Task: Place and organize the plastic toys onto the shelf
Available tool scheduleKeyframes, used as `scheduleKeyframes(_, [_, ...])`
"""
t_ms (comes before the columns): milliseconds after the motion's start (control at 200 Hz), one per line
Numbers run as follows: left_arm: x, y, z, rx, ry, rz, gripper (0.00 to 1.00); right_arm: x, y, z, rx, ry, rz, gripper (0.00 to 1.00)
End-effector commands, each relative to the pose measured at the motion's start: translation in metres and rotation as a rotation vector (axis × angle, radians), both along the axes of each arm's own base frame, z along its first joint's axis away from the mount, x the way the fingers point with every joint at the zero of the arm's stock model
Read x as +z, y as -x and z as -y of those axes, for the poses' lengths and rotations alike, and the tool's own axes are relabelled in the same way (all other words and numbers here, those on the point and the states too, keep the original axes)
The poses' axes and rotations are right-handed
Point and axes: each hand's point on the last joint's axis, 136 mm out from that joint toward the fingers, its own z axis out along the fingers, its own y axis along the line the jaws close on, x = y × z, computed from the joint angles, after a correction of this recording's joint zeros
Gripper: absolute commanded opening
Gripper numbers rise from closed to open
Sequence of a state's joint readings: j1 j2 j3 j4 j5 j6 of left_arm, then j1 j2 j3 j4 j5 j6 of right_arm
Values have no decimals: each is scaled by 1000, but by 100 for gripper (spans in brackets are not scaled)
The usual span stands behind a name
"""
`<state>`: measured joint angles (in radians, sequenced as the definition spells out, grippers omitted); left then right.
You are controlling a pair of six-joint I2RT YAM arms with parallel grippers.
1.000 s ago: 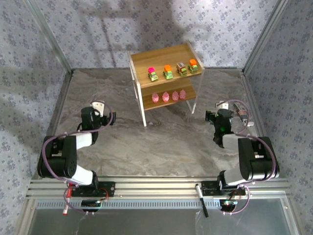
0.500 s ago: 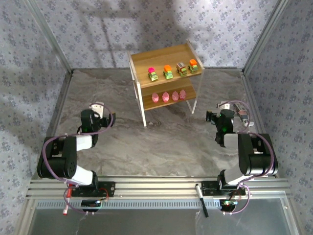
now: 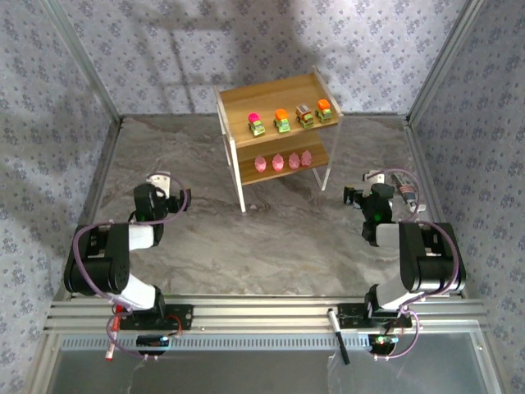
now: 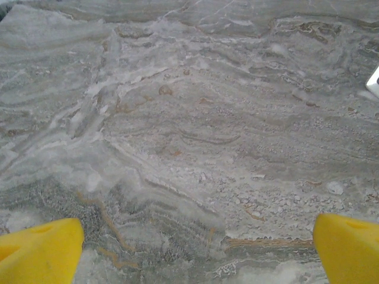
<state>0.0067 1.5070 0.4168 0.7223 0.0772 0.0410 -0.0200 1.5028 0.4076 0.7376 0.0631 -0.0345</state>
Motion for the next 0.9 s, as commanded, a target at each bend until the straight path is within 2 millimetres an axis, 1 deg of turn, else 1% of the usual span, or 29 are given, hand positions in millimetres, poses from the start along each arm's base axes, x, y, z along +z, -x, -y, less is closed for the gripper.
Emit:
scheduleKeyframes(0, [11,-6,-4,24,10,63,100,-1,-2,-1,12,-17,11,92])
scheduleKeyframes(80, [11,-7,-5,29,11,62,100,-1,-2,-1,13,-18,10,93])
scheduleKeyframes(185, [10,-8,-14,84,11,54,100,0,-2,-1,13,-20,12,93])
scheduleKeyframes(205, [9,-8,-15,91,11,53,100,0,-2,-1,12,-19,13,94])
scheduleKeyframes(220, [10,-9,-16,95,10,53,100,0,-2,-1,13,-19,11,99])
scheduleKeyframes(235, [9,-8,-16,98,11,51,100,0,-2,-1,12,-20,12,100])
scheduleKeyframes(345, [9,-8,-19,115,10,50,100,-1,-2,-1,13,-19,10,100])
scheduleKeyframes(894, [9,-9,-19,113,9,50,99,-1,-2,-1,13,-18,11,100])
